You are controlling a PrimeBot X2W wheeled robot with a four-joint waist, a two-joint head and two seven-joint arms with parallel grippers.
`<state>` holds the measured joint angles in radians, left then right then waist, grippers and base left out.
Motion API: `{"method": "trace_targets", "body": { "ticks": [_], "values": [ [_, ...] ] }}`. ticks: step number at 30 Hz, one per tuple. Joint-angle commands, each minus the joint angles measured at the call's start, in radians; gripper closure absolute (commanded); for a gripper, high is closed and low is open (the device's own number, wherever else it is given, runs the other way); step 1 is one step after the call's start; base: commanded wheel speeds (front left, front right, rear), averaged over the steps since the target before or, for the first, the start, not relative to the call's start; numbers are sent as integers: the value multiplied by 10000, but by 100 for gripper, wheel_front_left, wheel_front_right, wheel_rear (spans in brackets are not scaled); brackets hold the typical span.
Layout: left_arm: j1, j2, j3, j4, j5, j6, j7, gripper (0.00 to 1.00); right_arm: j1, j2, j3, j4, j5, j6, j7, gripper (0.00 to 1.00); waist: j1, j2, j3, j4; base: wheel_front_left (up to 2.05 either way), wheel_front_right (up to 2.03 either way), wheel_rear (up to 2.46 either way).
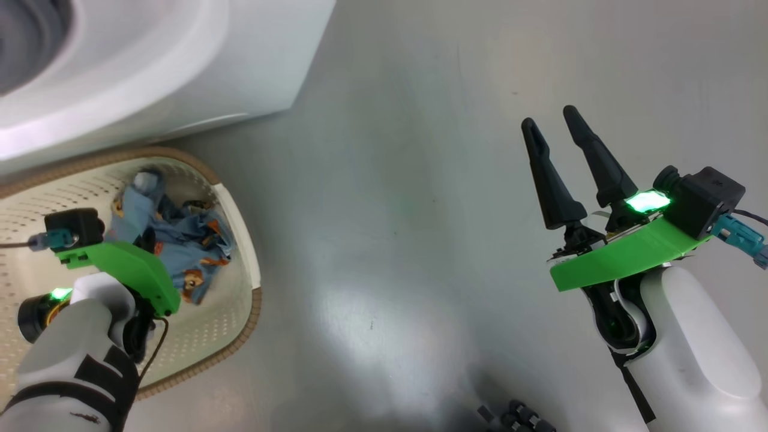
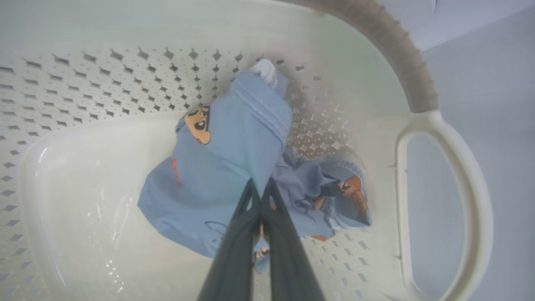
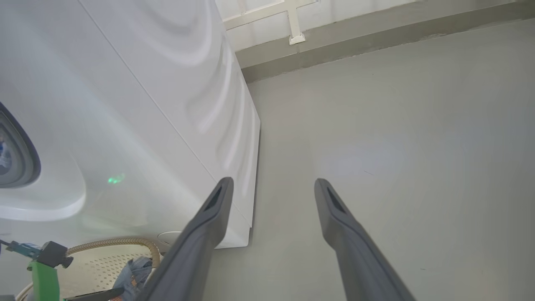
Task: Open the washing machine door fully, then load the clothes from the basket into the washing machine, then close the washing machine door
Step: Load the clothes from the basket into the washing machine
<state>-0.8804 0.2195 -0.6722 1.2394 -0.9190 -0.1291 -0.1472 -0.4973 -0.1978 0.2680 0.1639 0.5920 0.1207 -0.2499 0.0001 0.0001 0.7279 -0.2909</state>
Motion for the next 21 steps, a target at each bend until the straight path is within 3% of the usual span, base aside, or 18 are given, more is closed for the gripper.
{"method": "trace_targets", "body": {
  "ticks": [1, 13, 21],
  "values": [
    [330, 233, 149, -125, -217, -15, -263, 100, 377, -132, 66, -160, -136, 100, -119, 0, -1, -1, -275, 181, 0, 0, 0],
    [1795, 359, 147, -1062, -897, -15, -1132, 100, 888, -448, -13, 174, -39, 100, -119, 0, -1, -1, -2191, 809, 0, 0, 0],
    [3033, 524, 1705, -2594, 248, -15, -1143, 100, 1720, -780, -33, 475, 78, 100, -119, 0, -1, -1, -3656, 1327, 0, 0, 0]
  ]
}}
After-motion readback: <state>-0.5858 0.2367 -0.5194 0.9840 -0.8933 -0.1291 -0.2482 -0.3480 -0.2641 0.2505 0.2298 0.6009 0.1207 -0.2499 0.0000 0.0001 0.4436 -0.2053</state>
